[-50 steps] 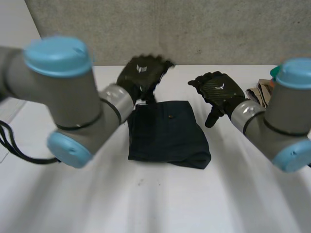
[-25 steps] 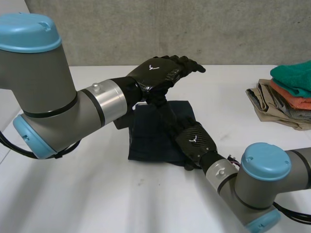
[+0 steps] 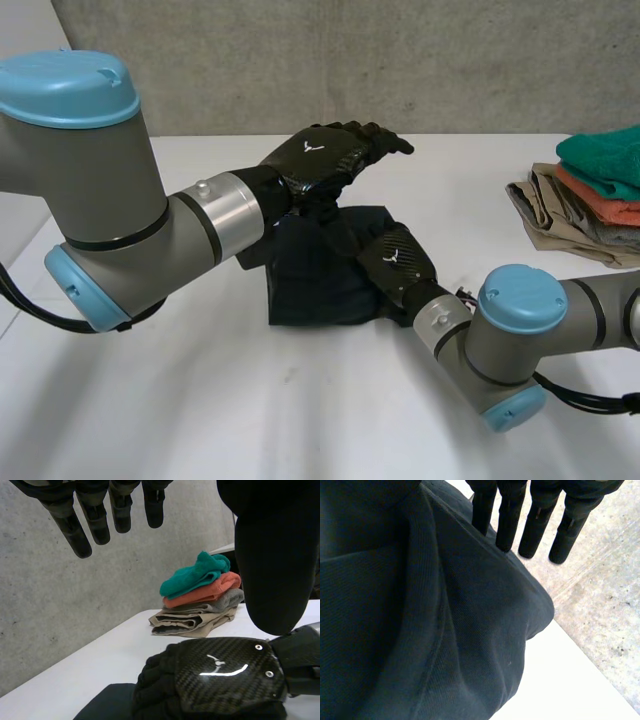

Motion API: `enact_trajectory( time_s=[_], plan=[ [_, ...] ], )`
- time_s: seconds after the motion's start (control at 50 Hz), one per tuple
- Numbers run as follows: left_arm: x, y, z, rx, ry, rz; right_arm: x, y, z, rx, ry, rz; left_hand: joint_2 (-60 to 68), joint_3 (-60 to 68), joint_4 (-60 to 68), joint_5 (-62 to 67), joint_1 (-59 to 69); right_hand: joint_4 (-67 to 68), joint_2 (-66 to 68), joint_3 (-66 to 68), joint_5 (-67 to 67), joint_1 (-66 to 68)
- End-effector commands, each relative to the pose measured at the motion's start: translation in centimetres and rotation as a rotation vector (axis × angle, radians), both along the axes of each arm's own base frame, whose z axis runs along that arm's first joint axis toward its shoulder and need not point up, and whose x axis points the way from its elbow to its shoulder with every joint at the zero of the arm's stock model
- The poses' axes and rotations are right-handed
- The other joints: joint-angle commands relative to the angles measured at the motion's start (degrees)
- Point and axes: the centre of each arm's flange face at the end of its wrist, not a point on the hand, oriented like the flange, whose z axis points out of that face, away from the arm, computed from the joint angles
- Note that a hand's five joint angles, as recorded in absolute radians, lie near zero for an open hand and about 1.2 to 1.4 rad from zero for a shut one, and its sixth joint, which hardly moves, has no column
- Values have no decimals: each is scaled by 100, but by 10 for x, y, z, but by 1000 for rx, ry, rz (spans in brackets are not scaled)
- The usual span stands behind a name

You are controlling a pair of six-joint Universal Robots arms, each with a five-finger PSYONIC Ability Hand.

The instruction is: Fold the laundry.

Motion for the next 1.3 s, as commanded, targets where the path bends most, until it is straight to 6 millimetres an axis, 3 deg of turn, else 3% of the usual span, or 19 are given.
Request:
enact_trajectory(
  time_s=[0.02, 0.06, 0.2, 0.22, 0.34, 0.36, 0.44, 0.5, 0.68, 0.76, 0.86, 0.88, 0.92, 0.96, 1.06, 1.16, 1.2, 1.26, 1.3],
  plan=[
    [1, -1, -1, 4, -2, 5, 10, -11, 5, -27, -24, 21, 210, 170, 228, 137, 281, 4266, 4271, 4235, 4593, 4190],
    [2, -1, 0, 1, 0, 5, 12, -14, 10, -40, -40, 21, 227, 186, 245, 154, 298, 5256, 5261, 5225, 5582, 5180],
    [3, -1, 5, -6, 6, 10, 21, -27, 24, -69, -81, 13, 227, 186, 245, 154, 298, 5181, 5187, 5150, 5508, 5105],
    [3, -1, 5, -6, 6, 10, 21, -28, 23, -57, -74, 7, 227, 186, 245, 154, 298, 2649, 2654, 2618, 2976, 2573],
    [5, -2, 5, -7, 5, 21, 23, -31, 12, 5, -37, 4, 227, 186, 245, 154, 298, 2052, 2057, 2021, 2379, 1976],
    [5, -2, 5, -6, 6, 21, 23, -32, 12, 7, -35, 4, 227, 186, 245, 154, 298, 2135, 2140, 2104, 2462, 2059],
    [5, -2, 4, -4, 5, 22, 26, -38, 14, -2, -40, -2, 227, 186, 245, 154, 298, 5255, 5260, 5223, 5581, 5179],
    [5, -2, 5, -7, 7, 22, 26, -43, 24, -26, -60, -13, 227, 186, 245, 154, 298, 5259, 5264, 5228, 5585, 5183],
    [10, 3, 35, -85, 59, 41, 25, -79, 135, -250, -356, -64, 260, 220, 278, 187, 332, 5259, 5264, 5228, 5585, 5183],
    [16, 4, 55, -140, 101, 96, -19, -123, 186, -363, -470, -161, 277, 237, 295, 204, 349, 5259, 5264, 5228, 5585, 5183],
    [18, 8, 65, -159, 125, 100, -69, -152, 230, -477, -521, -232, 277, 237, 295, 204, 349, 5259, 5264, 5228, 5585, 5183],
    [18, 8, 66, -160, 126, 100, -93, -164, 245, -517, -542, -266, 277, 237, 295, 204, 349, 5259, 5264, 5228, 5585, 5183],
    [18, 9, 67, -161, 128, 99, -118, -175, 254, -538, -552, -293, 277, 237, 295, 204, 349, 5259, 5264, 5228, 5585, 5183],
    [17, 10, 66, -158, 127, 96, -162, -193, 260, -547, -554, -317, 277, 237, 295, 204, 349, 5259, 5264, 5228, 5585, 5183],
    [17, 12, 55, -133, 106, 88, -225, -221, 234, -468, -496, -274, 277, 237, 295, 204, 349, 5259, 5264, 5228, 5585, 5183],
    [16, 13, 42, -112, 88, 89, -295, -249, 160, -354, -388, -235, 277, 237, 295, 204, 349, 5259, 5264, 5228, 5585, 5183],
    [16, 13, 38, -102, 80, 89, -310, -253, 138, -331, -370, -230, 294, 254, 312, 221, 365, 5259, 5264, 5228, 5585, 5183],
    [16, 14, 30, -86, 66, 87, -343, -256, 82, -253, -340, -219, 294, 254, 312, 221, 365, 5259, 5264, 5228, 5585, 5183],
    [16, 13, 27, -78, 59, 89, -357, -252, 64, -225, -331, -224, 311, 270, 328, 238, 382, 5259, 5264, 5228, 5585, 5183]
  ],
)
